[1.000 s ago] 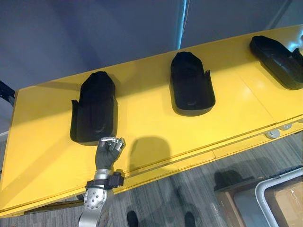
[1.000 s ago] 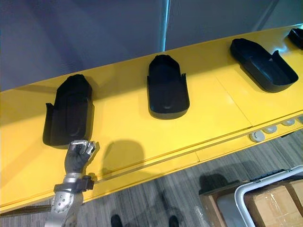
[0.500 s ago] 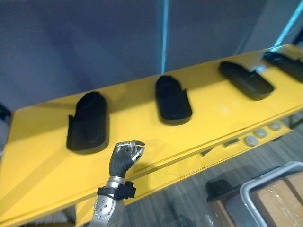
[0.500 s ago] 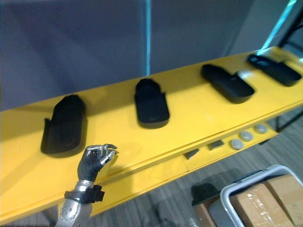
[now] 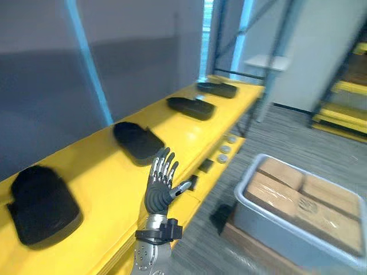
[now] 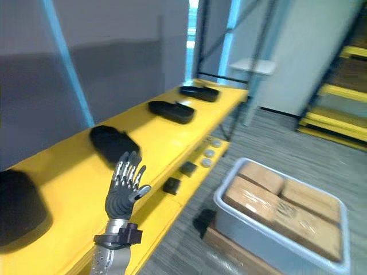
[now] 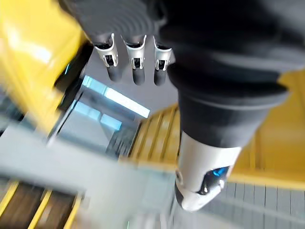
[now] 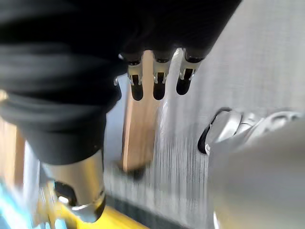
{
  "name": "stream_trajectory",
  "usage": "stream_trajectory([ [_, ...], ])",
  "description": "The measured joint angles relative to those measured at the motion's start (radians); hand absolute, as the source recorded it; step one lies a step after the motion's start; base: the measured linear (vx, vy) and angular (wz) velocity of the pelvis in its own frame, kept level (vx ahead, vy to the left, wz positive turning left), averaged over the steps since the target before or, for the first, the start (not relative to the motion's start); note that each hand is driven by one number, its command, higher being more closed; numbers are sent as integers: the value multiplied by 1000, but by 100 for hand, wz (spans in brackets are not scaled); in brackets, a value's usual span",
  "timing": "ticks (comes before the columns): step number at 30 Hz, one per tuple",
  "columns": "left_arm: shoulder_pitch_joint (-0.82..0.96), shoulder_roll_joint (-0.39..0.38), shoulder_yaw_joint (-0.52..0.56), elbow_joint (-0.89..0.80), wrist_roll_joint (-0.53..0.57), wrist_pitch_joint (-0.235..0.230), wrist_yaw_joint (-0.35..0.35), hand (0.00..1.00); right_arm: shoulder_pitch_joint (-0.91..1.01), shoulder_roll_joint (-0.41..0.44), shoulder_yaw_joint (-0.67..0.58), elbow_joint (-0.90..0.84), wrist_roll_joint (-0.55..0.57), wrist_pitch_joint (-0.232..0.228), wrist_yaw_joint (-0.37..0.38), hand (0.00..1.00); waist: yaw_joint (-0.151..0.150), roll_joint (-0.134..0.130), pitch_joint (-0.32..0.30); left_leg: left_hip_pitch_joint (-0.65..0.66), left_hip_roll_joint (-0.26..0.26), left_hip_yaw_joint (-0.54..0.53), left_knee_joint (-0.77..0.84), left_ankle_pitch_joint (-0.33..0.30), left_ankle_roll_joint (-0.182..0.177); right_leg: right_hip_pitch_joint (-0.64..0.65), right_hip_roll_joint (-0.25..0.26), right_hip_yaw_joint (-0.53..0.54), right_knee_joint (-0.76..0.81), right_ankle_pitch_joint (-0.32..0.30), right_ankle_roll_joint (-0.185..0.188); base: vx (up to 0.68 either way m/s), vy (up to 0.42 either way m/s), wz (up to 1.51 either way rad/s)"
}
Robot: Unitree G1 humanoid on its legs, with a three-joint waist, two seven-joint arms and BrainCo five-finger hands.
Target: Walk over and take plastic housings, then place them on the shelf
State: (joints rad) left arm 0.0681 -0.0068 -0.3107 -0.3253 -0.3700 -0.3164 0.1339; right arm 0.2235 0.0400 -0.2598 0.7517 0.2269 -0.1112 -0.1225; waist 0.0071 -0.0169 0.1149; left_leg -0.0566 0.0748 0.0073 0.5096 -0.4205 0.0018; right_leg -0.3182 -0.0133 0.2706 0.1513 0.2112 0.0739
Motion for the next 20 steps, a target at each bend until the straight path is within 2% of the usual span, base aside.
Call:
stream_trajectory([
  [1,0,-8,16,0,-1,-2,2,0,10,-1,-9,1,-2,1,-7,0,12,-9,-5,25,3,84,-45,26,4,-17,-17,-151,77,-67,-11,-176,165,-228],
  [2,-12,-14,20,3,-2,-4,9,0,17,-5,-23,-3,-8,1,-19,0,2,-8,1,43,17,139,-73,48,7,-16,-25,-240,164,-128,-42,-219,157,-171],
  [3,-19,-15,18,3,-2,-5,10,0,18,-7,-29,-5,-14,1,-25,0,-2,-7,1,47,27,163,-81,58,7,-16,-25,-262,210,-162,-47,-252,100,-130],
  [5,-27,-24,35,15,-2,-7,16,0,23,-8,-33,-4,-71,2,-37,0,5,-5,-7,78,81,251,-110,84,-18,21,-43,-342,400,-286,-43,-177,-51,-114],
  [6,-27,-25,50,29,-2,-7,17,0,26,-7,-32,-2,-81,2,-38,0,11,-5,-14,90,92,272,-125,92,-28,43,-57,-361,428,-309,-36,-82,-145,-97],
  [8,-23,-26,109,99,0,-6,39,0,26,-5,-31,13,-91,4,-40,0,13,-11,-49,113,110,316,-171,109,-52,138,-120,-395,423,-370,-17,-26,-209,-78],
  [9,-23,-25,145,139,1,-2,49,0,24,-5,-32,16,-103,4,-40,0,10,-20,-63,107,108,322,-177,113,-62,180,-136,-386,359,-404,16,13,-292,-58],
  [10,-24,-18,195,207,1,9,63,0,22,-8,-34,33,-119,5,-41,0,9,-50,-85,90,74,295,-188,117,-84,219,-136,-388,217,-449,13,51,-331,-61],
  [11,-16,-27,233,321,8,30,72,0,1,-41,-37,88,-120,9,-45,0,13,-5,-101,86,60,231,-233,142,-73,237,-95,-370,138,-414,-9,46,-268,-55],
  [13,-7,-29,298,440,25,60,81,0,-22,-71,-41,129,-121,14,-47,0,11,18,-115,103,55,187,-303,166,-59,263,-56,-353,47,-367,-27,89,-165,-55],
  [15,-16,-12,414,640,59,86,88,0,-51,-85,-60,173,-130,17,-51,0,9,30,-126,118,80,181,-355,195,-65,292,-6,-333,-65,-308,-46,125,-168,-48],
  [17,-35,18,475,831,91,111,95,0,-65,-98,-76,191,-150,17,-53,0,7,29,-126,119,86,175,-365,206,-77,293,5,-327,-80,-302,-49,88,-52,-21],
  [18,-54,44,531,1032,123,139,97,0,-74,-119,-90,226,-161,18,-53,0,8,30,-124,138,86,172,-368,210,-84,310,7,-314,-94,-300,-48,98,2,-17],
  [20,-51,63,587,1210,139,168,96,0,-82,-131,-105,253,-163,21,-54,0,7,31,-125,152,80,169,-364,211,-85,334,2,-309,-110,-298,-46,67,21,-13],
])
